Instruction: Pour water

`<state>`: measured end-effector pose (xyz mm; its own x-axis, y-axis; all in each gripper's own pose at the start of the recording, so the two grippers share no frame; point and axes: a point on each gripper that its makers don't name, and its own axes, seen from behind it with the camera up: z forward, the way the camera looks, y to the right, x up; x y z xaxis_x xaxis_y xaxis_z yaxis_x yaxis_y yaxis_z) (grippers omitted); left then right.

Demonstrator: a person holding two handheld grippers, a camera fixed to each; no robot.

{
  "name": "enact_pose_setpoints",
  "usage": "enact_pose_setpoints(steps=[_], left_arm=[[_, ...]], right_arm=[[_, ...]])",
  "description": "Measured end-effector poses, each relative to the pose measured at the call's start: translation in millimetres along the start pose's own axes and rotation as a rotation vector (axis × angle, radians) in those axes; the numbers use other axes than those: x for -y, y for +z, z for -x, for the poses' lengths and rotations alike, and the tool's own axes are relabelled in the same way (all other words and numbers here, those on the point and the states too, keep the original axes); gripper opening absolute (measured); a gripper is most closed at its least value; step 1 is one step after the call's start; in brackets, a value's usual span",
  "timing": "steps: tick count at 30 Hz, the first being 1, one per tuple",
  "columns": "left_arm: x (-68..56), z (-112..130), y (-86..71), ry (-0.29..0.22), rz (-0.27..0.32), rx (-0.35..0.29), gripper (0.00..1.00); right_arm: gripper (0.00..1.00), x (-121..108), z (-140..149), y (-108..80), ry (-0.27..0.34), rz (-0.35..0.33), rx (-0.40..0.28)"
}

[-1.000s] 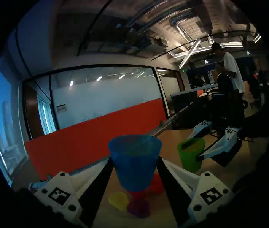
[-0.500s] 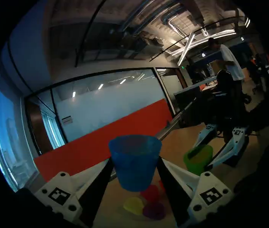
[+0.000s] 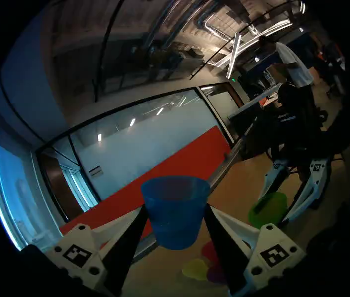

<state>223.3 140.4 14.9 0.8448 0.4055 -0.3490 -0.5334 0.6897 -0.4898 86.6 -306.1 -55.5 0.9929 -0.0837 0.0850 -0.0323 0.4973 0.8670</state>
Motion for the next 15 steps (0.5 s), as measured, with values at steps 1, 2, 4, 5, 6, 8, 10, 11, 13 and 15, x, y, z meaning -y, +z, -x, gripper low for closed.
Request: enact_pose_setpoints(steps=[1, 2, 4, 5, 6, 8, 10, 11, 13, 15], left_arm=[[0.7, 0, 0.1, 0.009, -0.002, 0.000, 0.81], [1.4, -1, 0.1, 0.019, -0.004, -0.001, 0.80], [3.3, -2, 0.5, 0.035, -0.009, -0.002, 0.80], [4.4, -2, 0.7, 0.043, -0.012, -0.002, 0.80], [5.1, -3, 0.7, 0.050, -0.014, -0.004, 0.80], [6.3, -6, 0.6, 0.062, -0.017, -0.007, 0.80], [7.3, -8, 0.0, 0.072, -0.019, -0.010, 0.80], [7.8, -9, -0.3, 0.078, -0.019, -0.012, 0.80], [8.4, -11, -1.2, 0.090, -0.019, -0.013, 0.80], [8.9, -13, -1.9, 0.105, -0.019, -0.014, 0.80]], right_arm=[[0.91, 1, 0, 1.0, 0.000, -0.003, 0.000], [0.91, 2, 0, 2.2, -0.001, -0.007, 0.000], [0.91, 5, 0, 4.0, -0.001, -0.013, 0.000], [0.91, 6, -1, 5.0, 0.000, -0.016, -0.001], [0.91, 7, -1, 5.7, 0.000, -0.018, -0.001], [0.91, 9, -1, 7.2, 0.000, -0.023, -0.002], [0.90, 10, 0, 8.4, 0.000, -0.027, -0.002], [0.91, 11, 0, 9.1, 0.000, -0.030, -0.003], [0.91, 12, 1, 10.2, 0.000, -0.033, -0.001], [0.90, 14, 2, 11.5, 0.000, -0.037, 0.000]])
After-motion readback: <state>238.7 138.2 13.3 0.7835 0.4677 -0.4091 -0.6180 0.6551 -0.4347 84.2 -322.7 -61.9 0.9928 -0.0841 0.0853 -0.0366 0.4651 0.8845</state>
